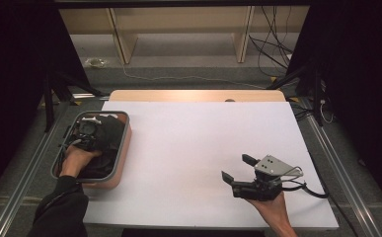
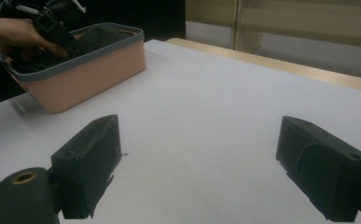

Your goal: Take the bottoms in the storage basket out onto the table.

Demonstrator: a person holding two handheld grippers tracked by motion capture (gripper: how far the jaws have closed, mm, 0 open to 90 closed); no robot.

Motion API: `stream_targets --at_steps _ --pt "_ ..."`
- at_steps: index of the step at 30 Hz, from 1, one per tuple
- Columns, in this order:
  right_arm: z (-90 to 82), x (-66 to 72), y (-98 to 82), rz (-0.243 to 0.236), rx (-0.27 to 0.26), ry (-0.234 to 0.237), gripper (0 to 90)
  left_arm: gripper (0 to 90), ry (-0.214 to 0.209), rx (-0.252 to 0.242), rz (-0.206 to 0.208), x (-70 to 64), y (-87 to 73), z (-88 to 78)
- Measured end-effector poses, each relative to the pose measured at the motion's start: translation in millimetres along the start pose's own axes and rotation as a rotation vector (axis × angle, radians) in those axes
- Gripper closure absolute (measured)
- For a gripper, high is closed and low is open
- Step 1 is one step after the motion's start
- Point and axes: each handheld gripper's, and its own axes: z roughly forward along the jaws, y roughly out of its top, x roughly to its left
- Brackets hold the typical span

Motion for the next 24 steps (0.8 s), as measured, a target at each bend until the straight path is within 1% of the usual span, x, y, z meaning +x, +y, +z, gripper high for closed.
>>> stream_targets --at_steps 3,4,6,9,10,11,12,13,14,18,19,20,21,22,23,24 --pt "0.1 0.0 -0.1 -0.003 0.003 0.000 14.9 32.4 -0.004 -0.010 -0.001 2.6 -1.0 -1.4" --pt "0.3 0.0 0.0 -0.001 0.003 0.002 15.1 36.4 -0.011 -0.021 -0.005 5.1 -1.3 -3.8" --pt "0.5 -0.2 0.0 -0.004 0.005 0.001 15.1 42.7 -0.015 -0.036 -0.010 6.0 -1.5 -6.2" --pt "0.5 -0.5 0.4 -0.001 0.006 0.000 15.2 51.3 -0.019 -0.049 -0.014 7.2 -1.5 -8.4" --pt "0.5 -0.7 0.7 0.001 0.005 0.000 15.3 55.0 -0.026 -0.070 -0.020 8.1 -1.4 -11.0" --pt "0.5 -0.7 0.7 0.001 0.005 0.000 15.3 57.4 -0.026 -0.070 -0.020 8.1 -1.4 -11.0" --pt "0.6 -0.9 0.8 0.001 0.005 -0.001 15.3 60.6 -0.043 -0.085 -0.029 10.0 -1.1 -13.8" --pt "0.7 -1.0 0.8 0.001 0.005 -0.001 15.3 62.2 -0.043 -0.085 -0.029 10.0 -1.1 -13.8" --pt "0.8 -1.1 0.9 0.001 0.006 -0.001 15.3 64.3 -0.057 -0.096 -0.039 12.0 -1.1 -15.9" --pt "0.7 -1.3 1.2 0.003 0.007 -0.002 15.4 69.5 -0.101 -0.119 -0.068 17.7 -1.6 -20.7" --pt "0.7 -1.3 1.2 0.003 0.007 -0.002 15.4 70.8 -0.101 -0.119 -0.068 17.7 -1.6 -20.7" --pt "0.2 -1.6 1.5 0.003 0.006 -0.003 15.4 72.0 -0.132 -0.130 -0.084 21.3 -1.4 -23.9" --pt "0.2 -1.6 1.5 0.003 0.006 -0.003 15.4 73.2 -0.132 -0.130 -0.084 21.3 -1.4 -23.9" --pt "0.0 -1.5 1.8 0.007 0.004 -0.004 15.4 74.6 -0.159 -0.141 -0.102 24.1 -1.3 -26.9" --pt "0.0 -1.5 1.8 0.007 0.004 -0.004 15.4 75.2 -0.159 -0.141 -0.102 24.1 -1.3 -26.9" --pt "-0.1 -1.8 1.9 0.006 0.003 -0.004 15.5 76.0 -0.176 -0.151 -0.115 26.7 -1.2 -29.5"
